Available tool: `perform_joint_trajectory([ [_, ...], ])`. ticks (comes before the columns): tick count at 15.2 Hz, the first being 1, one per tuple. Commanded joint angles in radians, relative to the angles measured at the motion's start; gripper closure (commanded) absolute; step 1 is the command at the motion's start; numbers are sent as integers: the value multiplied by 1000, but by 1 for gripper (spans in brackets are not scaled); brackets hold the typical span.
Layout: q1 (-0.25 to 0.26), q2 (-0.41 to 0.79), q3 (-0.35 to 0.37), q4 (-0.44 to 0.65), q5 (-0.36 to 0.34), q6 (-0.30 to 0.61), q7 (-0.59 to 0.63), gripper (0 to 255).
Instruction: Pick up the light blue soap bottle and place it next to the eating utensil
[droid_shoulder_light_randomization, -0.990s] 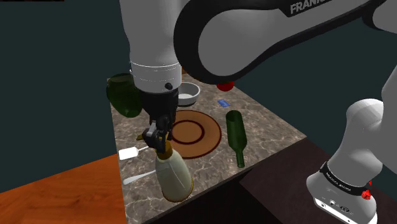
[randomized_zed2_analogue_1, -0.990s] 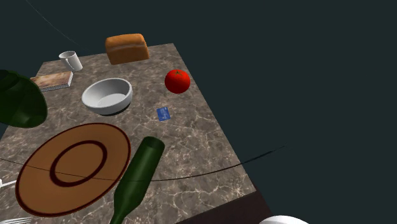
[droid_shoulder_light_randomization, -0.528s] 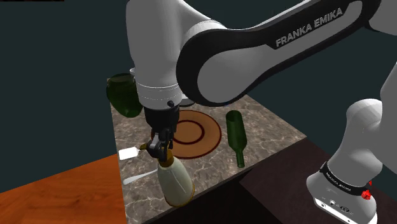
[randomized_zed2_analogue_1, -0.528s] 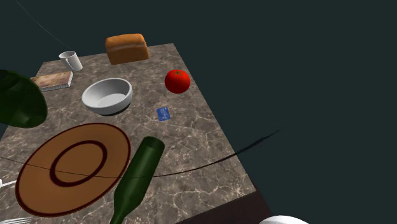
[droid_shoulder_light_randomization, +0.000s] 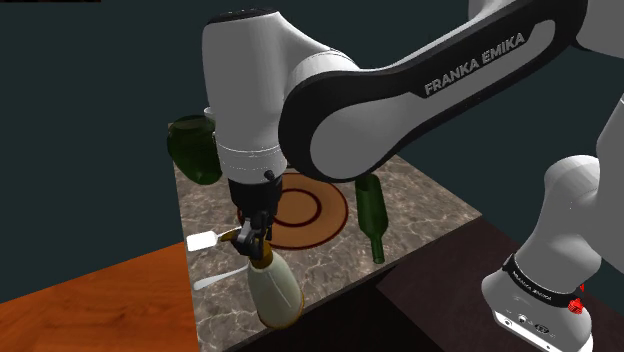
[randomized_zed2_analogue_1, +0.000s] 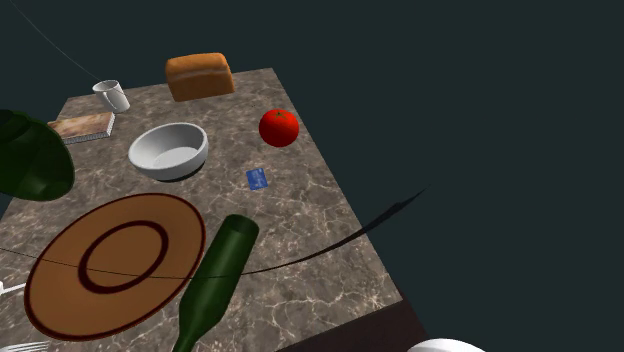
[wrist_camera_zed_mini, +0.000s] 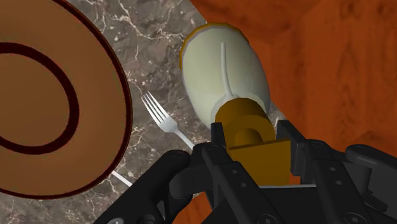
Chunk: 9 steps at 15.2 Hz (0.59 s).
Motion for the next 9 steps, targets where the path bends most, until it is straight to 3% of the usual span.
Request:
perform_joint_trajectory([
  [1,0,0,0,0,0,0,0,255],
  [2,0,0,0,0,0,0,0,255],
  [3,0,0,0,0,0,0,0,0],
  [9,-1,-12,1,19,4,-30,-3,0],
])
